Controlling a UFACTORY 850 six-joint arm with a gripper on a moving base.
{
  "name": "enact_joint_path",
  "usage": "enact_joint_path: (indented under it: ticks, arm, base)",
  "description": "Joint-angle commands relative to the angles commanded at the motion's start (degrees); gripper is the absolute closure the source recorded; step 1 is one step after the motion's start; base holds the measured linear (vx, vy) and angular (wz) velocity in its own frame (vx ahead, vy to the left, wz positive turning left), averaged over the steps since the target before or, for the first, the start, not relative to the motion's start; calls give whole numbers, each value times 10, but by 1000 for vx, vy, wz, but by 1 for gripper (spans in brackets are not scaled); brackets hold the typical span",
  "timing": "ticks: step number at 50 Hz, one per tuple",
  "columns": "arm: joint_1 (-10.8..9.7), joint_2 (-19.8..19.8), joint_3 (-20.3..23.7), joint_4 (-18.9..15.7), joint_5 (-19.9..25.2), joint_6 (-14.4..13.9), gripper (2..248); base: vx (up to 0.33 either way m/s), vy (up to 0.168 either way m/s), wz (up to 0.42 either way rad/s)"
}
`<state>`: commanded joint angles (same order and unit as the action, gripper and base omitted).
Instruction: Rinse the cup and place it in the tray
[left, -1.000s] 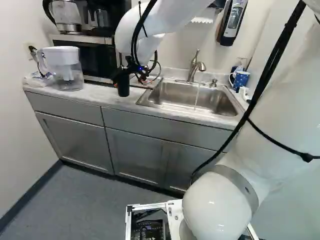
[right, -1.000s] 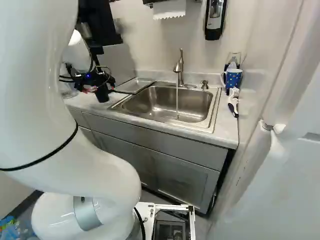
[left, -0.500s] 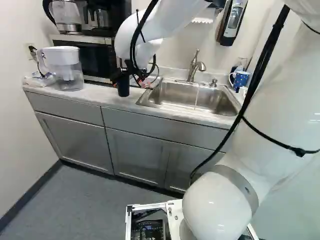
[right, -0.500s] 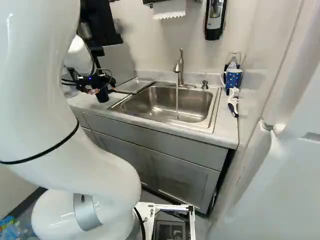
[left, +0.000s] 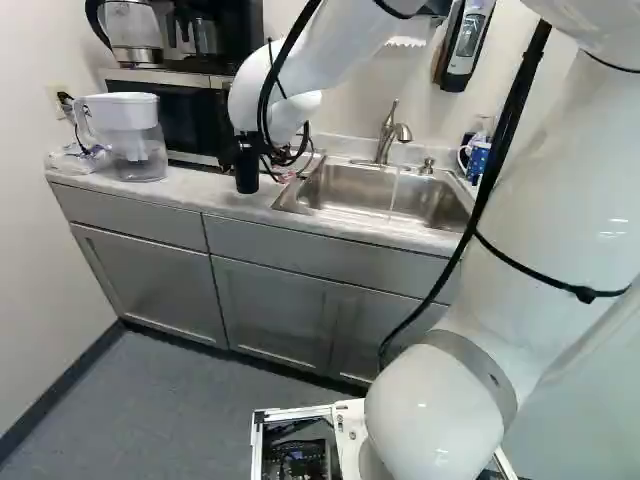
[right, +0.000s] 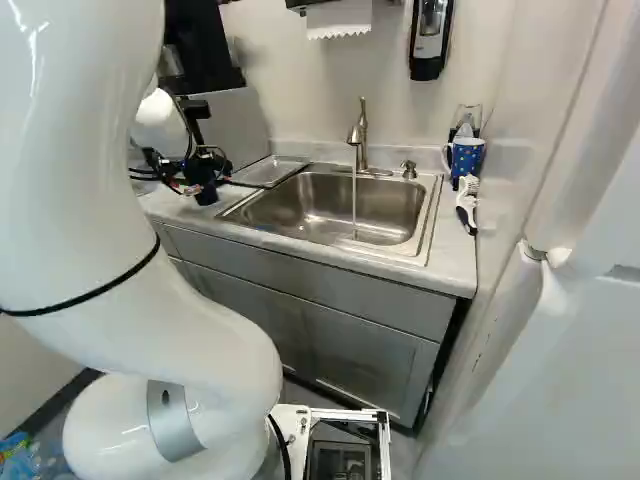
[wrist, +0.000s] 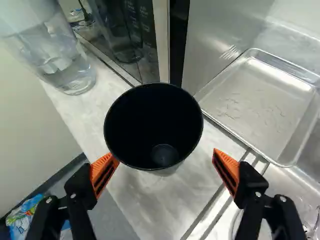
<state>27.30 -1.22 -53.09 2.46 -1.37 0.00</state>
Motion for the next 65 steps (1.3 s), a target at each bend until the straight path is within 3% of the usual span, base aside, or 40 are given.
enact_joint_path:
  ticks: [46, 65]
  arm:
    - [12, -1, 61, 0, 142, 0, 3]
    - [12, 26, 93, 0, 206, 0, 3]
  base:
    - [0, 0, 0]
    - [0, 0, 0]
